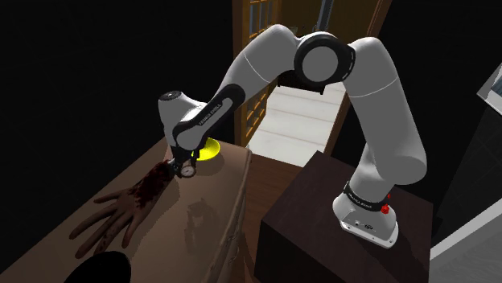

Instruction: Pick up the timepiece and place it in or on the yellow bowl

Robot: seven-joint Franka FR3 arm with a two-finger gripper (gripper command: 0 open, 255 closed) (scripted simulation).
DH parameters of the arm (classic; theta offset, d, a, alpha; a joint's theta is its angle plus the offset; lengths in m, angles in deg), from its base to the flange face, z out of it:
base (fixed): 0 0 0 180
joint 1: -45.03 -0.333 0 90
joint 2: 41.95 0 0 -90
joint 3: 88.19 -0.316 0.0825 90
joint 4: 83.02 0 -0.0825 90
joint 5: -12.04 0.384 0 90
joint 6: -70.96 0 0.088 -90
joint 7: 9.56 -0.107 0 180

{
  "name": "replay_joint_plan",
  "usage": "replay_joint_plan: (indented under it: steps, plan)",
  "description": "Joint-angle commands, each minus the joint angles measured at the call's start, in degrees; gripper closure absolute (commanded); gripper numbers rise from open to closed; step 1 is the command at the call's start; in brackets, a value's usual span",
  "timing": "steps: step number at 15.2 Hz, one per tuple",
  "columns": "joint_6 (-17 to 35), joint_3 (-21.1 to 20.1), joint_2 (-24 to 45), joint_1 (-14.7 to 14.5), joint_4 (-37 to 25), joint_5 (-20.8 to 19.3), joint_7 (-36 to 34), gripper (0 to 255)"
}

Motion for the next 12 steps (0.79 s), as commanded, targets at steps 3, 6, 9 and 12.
replay_joint_plan:
  steps: [3,6,9,12]
  plan:
    - [-2.07,-0.41,-2.18,0.26,0.12,0.49,0.26,255]
    - [-3.63,-0.7,-3.71,0.46,0.07,0.85,0.47,255]
    - [-4.09,-0.34,-3.22,2.31,-0.92,1.12,2.9,255]
    - [-5.01,0.19,-2.14,4.99,-2.96,1.49,6.49,255]
